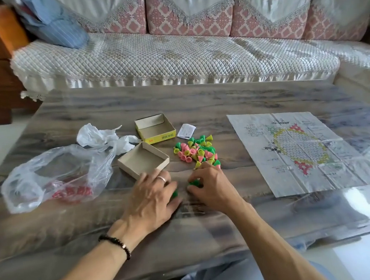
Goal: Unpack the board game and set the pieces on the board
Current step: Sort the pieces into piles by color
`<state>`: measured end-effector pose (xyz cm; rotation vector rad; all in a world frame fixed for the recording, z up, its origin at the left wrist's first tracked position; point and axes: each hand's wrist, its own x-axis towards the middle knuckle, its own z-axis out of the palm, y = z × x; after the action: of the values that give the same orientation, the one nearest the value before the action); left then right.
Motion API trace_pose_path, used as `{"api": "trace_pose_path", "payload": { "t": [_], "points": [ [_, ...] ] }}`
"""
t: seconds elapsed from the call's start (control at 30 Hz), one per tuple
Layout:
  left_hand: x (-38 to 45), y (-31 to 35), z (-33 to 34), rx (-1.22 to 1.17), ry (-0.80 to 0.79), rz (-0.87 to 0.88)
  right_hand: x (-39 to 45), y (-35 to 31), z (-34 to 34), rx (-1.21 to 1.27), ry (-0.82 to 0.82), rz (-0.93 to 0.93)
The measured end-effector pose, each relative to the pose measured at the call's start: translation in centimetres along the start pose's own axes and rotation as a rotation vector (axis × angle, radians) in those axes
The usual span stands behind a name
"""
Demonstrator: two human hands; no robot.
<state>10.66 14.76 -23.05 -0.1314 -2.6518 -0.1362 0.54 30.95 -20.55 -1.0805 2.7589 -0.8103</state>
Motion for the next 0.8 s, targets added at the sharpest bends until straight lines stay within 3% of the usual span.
{"api": "trace_pose_path", "payload": {
  "t": [0.17,0.3,0.43,0.8],
  "points": [
    [-0.8,-0.4,-0.4,-0.263,-0.128,-0.23,-0.7,-0.3,-0.1,0.042,-0.051,-0.015],
    [-2.0,-3.1,-2.0,-0.304,-0.284,-0.297,-0.8,-3.0,1.6,0.079,-0.048,-0.117],
    [-4.1,-5.6,-3.5,-0.362,-0.304,-0.399,-0.7,-6.6,4.2,0.117,-0.061,-0.167],
    [-3.5,-5.2,-5.1,-0.398,-0.379,-0.369,-1.0,-6.7,3.7,0.218,-0.084,-0.099]
  ]
}}
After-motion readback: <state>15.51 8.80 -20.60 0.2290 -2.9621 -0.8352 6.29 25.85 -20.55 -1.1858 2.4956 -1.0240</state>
